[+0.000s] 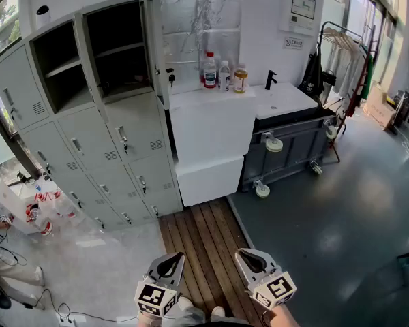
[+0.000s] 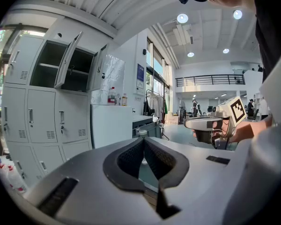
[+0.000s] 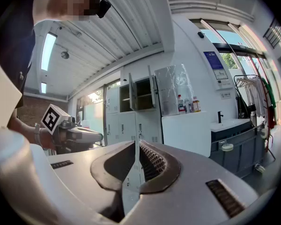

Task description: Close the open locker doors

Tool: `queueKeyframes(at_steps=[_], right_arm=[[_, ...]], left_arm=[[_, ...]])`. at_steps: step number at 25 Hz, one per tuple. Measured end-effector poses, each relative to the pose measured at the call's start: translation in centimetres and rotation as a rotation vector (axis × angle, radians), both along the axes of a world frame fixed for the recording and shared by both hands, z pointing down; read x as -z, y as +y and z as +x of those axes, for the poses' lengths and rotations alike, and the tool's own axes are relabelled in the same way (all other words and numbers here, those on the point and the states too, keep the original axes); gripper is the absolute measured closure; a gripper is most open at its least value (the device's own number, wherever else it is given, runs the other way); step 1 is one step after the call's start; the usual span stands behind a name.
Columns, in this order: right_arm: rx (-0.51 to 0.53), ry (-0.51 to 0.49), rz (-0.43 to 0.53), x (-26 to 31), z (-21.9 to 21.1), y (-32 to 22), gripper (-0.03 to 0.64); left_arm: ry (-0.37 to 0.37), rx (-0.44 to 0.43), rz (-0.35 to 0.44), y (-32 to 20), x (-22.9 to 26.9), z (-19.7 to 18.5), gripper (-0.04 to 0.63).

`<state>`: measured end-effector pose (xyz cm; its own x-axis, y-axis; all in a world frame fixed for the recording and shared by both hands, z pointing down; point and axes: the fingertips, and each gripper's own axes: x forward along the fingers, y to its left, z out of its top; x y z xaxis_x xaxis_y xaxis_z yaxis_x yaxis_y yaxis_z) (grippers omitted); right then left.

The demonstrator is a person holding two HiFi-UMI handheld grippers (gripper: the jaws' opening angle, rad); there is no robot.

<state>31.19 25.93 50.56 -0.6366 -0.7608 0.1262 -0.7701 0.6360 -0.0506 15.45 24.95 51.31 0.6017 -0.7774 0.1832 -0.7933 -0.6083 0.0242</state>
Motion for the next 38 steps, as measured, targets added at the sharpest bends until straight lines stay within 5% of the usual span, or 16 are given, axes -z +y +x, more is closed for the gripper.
queueKeyframes(at_steps=[20,29,38], right_arm=[[0.061,0.019,0.055,1.5,-16.2,-10.3,0.561],[0.059,0.029,0.028,0.7,-16.0,-19.8,0.561],[0.143,-0.012,0.056,3.5,-14.8,-32.8,0.561]], left_arm=[[0.012,0.085,0.048,-9.5,0.3,-13.6,0.577],[-0.012,0.1,0.044,-19.1,-0.4,-13.2,0.577],[-0.037,0.24,0.073,-31.0,2.0,-12.7,0.577]])
